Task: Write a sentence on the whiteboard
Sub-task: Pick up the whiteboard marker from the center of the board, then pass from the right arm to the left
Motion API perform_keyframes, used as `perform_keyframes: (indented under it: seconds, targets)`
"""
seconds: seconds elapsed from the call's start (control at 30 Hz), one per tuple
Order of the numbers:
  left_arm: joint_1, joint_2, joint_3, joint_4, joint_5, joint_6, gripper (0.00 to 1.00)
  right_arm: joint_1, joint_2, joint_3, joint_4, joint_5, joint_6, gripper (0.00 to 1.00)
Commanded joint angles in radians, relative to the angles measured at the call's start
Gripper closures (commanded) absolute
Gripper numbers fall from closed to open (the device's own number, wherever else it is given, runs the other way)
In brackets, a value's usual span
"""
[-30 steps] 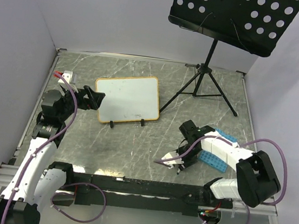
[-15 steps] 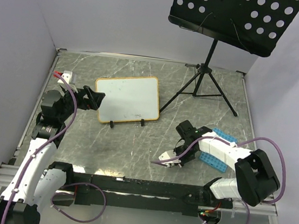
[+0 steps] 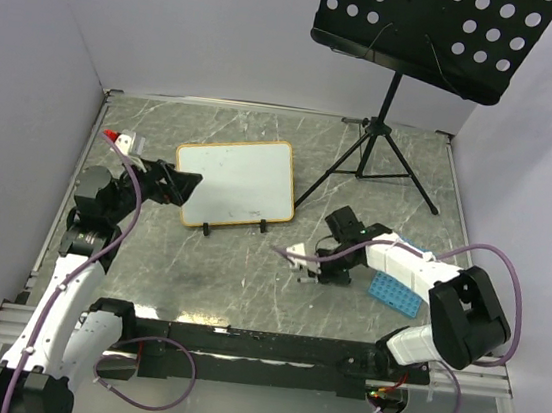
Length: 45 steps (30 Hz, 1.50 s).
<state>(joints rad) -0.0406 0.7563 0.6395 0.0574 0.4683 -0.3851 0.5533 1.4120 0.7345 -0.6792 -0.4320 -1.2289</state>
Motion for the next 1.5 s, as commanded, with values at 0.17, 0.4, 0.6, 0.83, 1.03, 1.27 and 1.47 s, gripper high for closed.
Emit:
perform_keyframes:
  seconds: [0.17,0.4,0.6,0.83,1.03,1.27,1.47]
  targets:
    - [-0.157,-0.011,-0.165,0.349,0.139,-0.359,0.03,-0.127,0.001,0.184,0.098,-0.24,0.446,1.0]
    - [-0.479,0.027,-0.291,0.478,-0.118,-0.426,0.02,-0.237,0.001,0.229,0.173,-0.462,0.779,1.0]
    - [-0.76,0.276,-0.206,0.515,-0.353,-0.376,0.02,-0.338,-0.01,0.162,0.378,-0.622,1.044,1.0]
    - [-0.903,0.531,-0.031,0.509,-0.461,-0.357,0.09,-0.395,-0.041,0.06,0.62,-0.697,1.334,1.0]
    - [-0.961,0.735,0.116,0.489,-0.456,-0.4,0.19,-0.398,-0.048,0.013,0.737,-0.662,1.522,1.0]
    - [-0.976,0.827,0.172,0.452,-0.465,-0.429,0.31,-0.409,-0.035,-0.004,0.799,-0.683,1.588,1.0]
    - [-0.976,0.867,0.212,0.433,-0.458,-0.426,0.44,-0.408,-0.021,-0.007,0.813,-0.697,1.596,1.0]
